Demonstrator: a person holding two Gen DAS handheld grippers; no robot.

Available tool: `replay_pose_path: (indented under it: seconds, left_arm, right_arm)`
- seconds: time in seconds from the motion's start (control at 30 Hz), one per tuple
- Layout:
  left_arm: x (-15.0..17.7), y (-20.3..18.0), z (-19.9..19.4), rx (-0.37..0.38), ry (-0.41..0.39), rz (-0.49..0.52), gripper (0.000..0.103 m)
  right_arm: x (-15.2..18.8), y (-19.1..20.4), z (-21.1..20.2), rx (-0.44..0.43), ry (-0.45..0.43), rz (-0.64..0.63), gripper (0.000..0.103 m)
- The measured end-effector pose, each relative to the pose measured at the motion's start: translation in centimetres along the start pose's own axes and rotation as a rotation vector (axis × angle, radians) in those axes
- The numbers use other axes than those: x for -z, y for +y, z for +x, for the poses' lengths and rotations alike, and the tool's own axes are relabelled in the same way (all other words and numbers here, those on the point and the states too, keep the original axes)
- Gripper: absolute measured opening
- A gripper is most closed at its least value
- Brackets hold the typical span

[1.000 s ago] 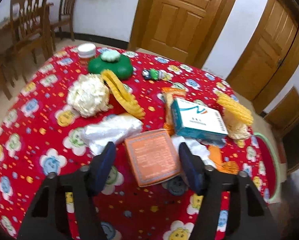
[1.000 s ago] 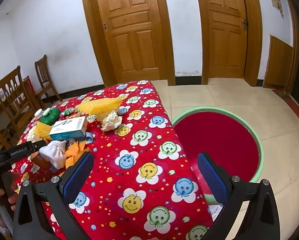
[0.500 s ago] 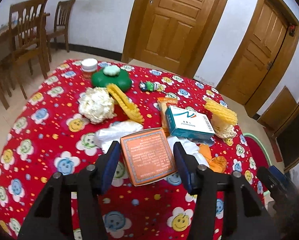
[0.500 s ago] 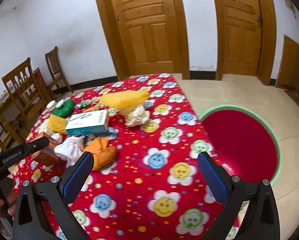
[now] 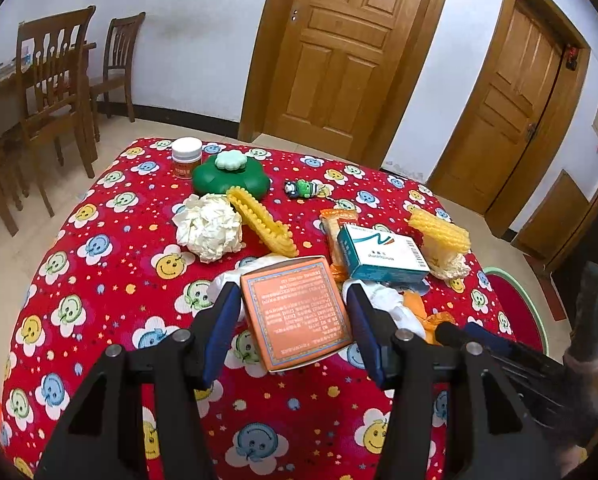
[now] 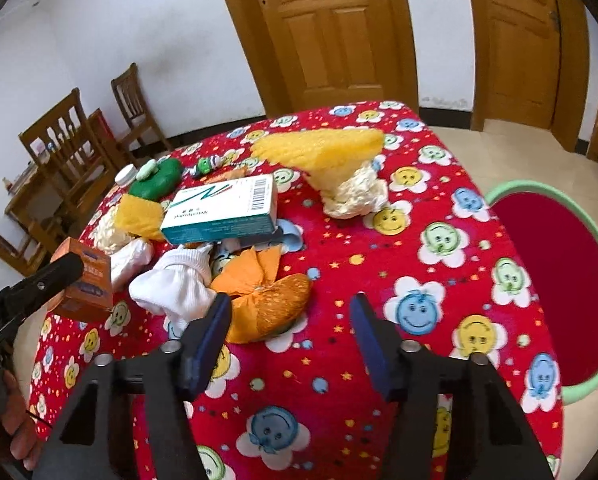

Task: Collect trash
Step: 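Grasp the small orange box with the left tool while the right tool grasps the orange cloth, then carry both items over the red bin and open both tools to drop them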

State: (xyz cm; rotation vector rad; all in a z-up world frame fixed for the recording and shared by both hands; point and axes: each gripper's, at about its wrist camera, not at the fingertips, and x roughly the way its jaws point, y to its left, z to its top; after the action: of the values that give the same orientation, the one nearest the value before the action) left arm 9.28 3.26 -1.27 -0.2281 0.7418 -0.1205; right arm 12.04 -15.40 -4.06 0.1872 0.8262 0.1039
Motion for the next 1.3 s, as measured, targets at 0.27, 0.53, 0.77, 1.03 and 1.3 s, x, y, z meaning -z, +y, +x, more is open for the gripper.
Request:
replay_pose_path:
  seconds: [0.27,0.53,0.77,1.03,1.3]
  left_arm:
    - [0.3,0.5,1.7,0.062,0.026,0.015,0.055]
    - [0.3,0.0,3.1,0.108,0.058,0.034,0.055]
    - [0.2,-0.4,1.2,0.104,0.03,0.03,0.055]
    - [-0.1,-1.6,-1.3,0.131,0.014,0.03,0.056]
    - [0.0,-4.2,-2.4,0.185,0.04,0.039,0.056]
  right_arm:
    - [0.2,0.9,1.3,0.003,0.038,0.014,0.037]
    - [0.2,0.3,0.7,0.005,0.004,0.054,0.02]
    - [0.4,0.9,-1.6,0.021,-0.051,0.011,0.018]
    - [0.5,0.1,-5.2,0.026,-0.124,0.022,0.018]
    - [0.7,-2.0,-9.1,0.034,-0.197,0.069,0.018]
